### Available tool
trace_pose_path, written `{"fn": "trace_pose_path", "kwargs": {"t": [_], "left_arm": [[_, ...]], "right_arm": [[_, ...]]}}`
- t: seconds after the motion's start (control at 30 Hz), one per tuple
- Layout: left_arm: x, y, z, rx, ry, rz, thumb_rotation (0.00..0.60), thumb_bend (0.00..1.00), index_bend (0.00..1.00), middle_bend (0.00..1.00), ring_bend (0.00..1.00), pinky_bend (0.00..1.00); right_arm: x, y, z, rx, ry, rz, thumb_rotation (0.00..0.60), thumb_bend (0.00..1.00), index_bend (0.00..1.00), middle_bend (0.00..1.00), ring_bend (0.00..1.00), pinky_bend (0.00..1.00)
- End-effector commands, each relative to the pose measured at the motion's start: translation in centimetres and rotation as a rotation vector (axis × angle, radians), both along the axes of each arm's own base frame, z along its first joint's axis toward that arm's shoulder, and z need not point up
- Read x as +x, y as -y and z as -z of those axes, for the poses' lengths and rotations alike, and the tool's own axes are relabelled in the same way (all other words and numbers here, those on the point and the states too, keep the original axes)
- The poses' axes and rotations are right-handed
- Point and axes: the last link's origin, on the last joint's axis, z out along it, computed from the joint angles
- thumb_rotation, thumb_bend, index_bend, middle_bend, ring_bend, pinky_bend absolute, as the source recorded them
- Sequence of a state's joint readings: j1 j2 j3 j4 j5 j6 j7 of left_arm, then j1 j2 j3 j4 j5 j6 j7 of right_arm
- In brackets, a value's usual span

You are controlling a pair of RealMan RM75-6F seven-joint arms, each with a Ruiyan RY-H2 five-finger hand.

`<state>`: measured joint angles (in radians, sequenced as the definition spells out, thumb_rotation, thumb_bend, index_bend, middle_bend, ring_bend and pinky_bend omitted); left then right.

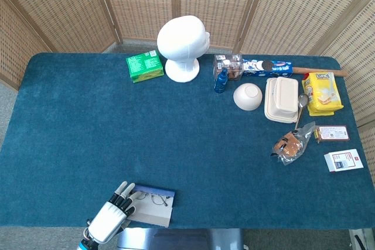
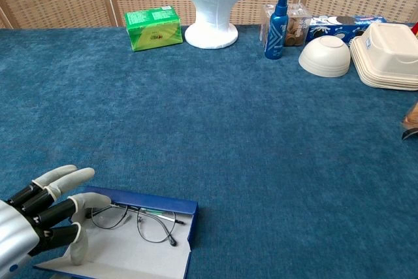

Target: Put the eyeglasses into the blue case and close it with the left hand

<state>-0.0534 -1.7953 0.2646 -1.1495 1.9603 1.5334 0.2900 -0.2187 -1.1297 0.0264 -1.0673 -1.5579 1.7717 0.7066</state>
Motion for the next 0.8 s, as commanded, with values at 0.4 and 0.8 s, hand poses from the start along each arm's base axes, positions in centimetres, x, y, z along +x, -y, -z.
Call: {"fn": "trace_pose_path", "kwargs": {"t": [0.4,0.8], "left_arm": [[0.3,-0.3,-0.8,0.029,0.042,-0.038,0.6,0.42,0.65,0.24,0.01,0.0],[0.5,-1.0,-1.8,0.07,0.074,-0.062,0.6,0.41,0.65,0.23,0.01,0.0]], "right_arm": [[-0.3,-0.3,0.0,-0.003,0.007,0.008,0.54,0.14,0.0,0.1,0.0,0.19],[-0.5,-0.2,0.0,-0.002,0.01,0.009,0.541,0.14,0.0,0.1,0.0,0.19]]}}
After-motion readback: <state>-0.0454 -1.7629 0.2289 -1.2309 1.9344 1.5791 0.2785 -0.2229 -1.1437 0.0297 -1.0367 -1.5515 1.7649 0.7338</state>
